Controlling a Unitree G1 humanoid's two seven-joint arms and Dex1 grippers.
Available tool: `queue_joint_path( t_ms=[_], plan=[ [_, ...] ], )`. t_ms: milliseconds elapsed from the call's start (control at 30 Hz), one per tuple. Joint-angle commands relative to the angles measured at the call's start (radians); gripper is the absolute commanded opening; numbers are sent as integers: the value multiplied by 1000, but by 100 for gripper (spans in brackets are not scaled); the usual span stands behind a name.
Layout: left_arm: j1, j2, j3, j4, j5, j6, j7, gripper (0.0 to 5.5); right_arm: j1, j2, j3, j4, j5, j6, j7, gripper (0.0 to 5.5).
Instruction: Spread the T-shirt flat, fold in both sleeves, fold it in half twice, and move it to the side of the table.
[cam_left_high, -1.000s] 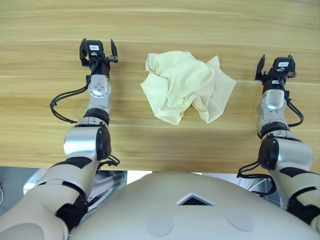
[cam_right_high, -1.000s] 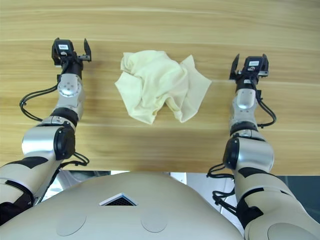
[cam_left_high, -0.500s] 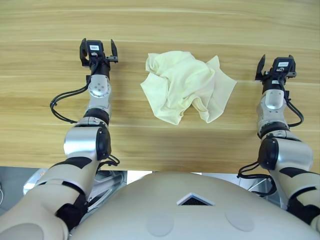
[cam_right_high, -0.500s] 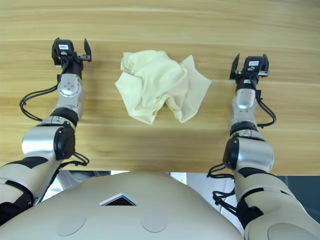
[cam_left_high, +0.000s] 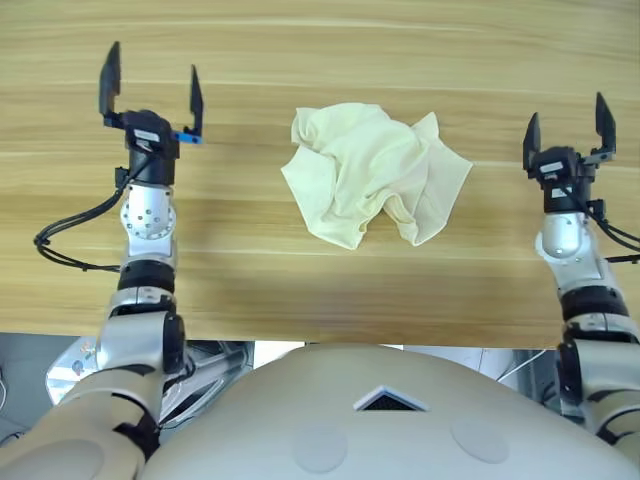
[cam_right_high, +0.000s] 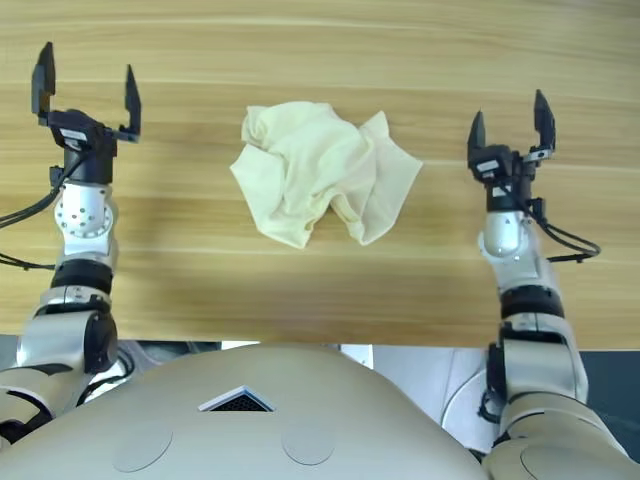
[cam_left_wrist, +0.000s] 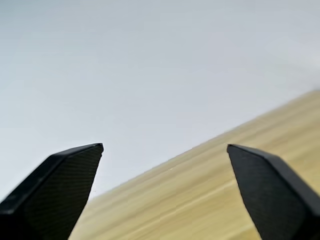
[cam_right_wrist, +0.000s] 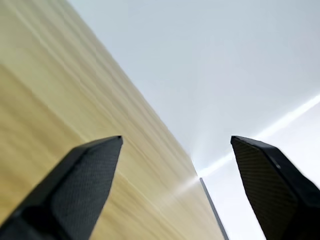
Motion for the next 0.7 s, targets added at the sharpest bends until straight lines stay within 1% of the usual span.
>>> queue_joint_path(
  t_ms=[33, 67, 167, 233, 333, 433, 533, 600, 700],
  plan=[
    [132, 95, -114, -130, 42, -39, -151, 460, 136, -134, 12, -79, -18, -7, 114, 402],
    [164, 120, -142, -161, 50, -38, -190, 460, 170, -158, 15, -107, -8, -8, 156, 402],
    [271, 212, -210, -278, 88, 5, -304, 460, 330, -223, 51, -311, 23, 45, 362, 402],
    [325, 262, -230, -356, 125, 41, -354, 460, 418, -257, 59, -447, 36, 98, 477, 402],
    [374, 314, -235, -500, 172, 103, -403, 460, 484, -279, 75, -596, 17, 163, 598, 402],
    [384, 362, -223, -614, 275, 161, -435, 460, 484, -288, 104, -715, -1, 195, 687, 402],
    [365, 386, -231, -681, 327, 193, -456, 460, 438, -294, 130, -769, -5, 201, 754, 402],
    [309, 373, -258, -682, 403, 208, -451, 460, 394, -294, 149, -766, -16, 199, 784, 402],
    [241, 331, -294, -681, 536, 242, -401, 460, 362, -297, 165, -756, -24, 186, 809, 402]
  ],
)
